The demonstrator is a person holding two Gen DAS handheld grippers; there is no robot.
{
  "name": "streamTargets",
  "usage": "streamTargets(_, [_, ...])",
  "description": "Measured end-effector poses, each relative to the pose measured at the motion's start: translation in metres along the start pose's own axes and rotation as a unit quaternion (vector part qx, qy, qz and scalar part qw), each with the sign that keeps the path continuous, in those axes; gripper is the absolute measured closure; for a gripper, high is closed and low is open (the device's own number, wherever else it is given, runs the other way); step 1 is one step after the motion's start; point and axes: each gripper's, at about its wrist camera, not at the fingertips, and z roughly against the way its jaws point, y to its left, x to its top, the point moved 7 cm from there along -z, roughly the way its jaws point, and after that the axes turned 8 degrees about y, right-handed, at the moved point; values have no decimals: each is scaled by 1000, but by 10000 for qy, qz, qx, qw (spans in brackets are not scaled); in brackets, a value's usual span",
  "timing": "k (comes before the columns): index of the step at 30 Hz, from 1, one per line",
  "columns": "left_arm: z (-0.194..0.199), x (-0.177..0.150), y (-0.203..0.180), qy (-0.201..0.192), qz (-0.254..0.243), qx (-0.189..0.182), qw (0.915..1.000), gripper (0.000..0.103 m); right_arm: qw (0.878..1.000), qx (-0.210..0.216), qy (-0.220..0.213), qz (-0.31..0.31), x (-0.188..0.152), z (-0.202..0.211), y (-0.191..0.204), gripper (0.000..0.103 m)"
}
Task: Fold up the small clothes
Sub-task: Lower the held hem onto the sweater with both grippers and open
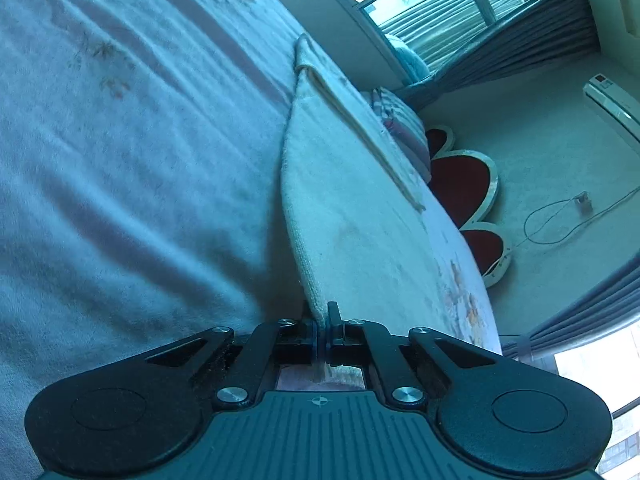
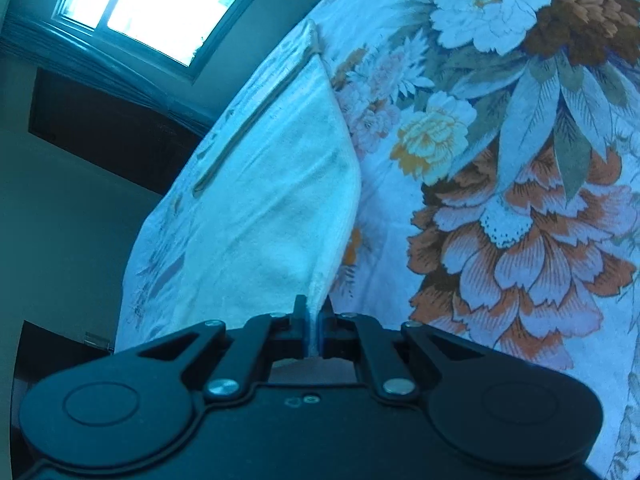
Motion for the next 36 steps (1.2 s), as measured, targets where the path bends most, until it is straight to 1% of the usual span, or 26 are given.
streamTargets(3, [12,20,-21,-176,-160,-176,9996,100,9995,114,-261,147,15,14,17,98])
streamTargets(7, [17,63,-57,-409,-388,-362,9978,100,9971,227,-533,501,50,27,52,98])
streamTargets(9, [14,86,-73,-463,-457,-440,9969,100,9955,246,-605,682,71,29,70,98])
streamTargets(11, [6,110,-88,-518,-567,-436,9961,100,9940,238,-655,845,95,26,86,98])
streamTargets(15, [-15,159,-102,-657,-617,-433,9950,100,9909,177,-745,1109,148,14,108,98])
streamTargets(19, [-49,217,-105,-798,-626,-277,9945,100,9898,183,-763,1192,217,-17,111,98])
streamTargets(23, [-100,275,-106,-811,-723,-93,9940,100,9891,193,-665,1302,280,-60,106,98])
streamTargets(26, [-141,309,-98,-735,-729,61,9946,100,9903,185,-549,1262,324,-101,92,98])
streamTargets(28, [-170,329,-87,-662,-615,202,9957,100,9922,159,-430,1162,351,-130,78,98])
streamTargets(30, [-197,346,-71,-601,-438,374,9965,100,9952,153,-267,933,372,-162,60,98])
streamTargets(32, [-220,359,-58,-552,-327,522,9966,100,9976,128,-81,682,385,-193,43,98])
streamTargets(34, [-238,367,-47,-494,-317,688,9959,100,9982,44,38,604,394,-219,30,98])
streamTargets(36, [-248,375,-44,-477,-310,708,9959,100,9986,61,47,520,403,-236,23,98])
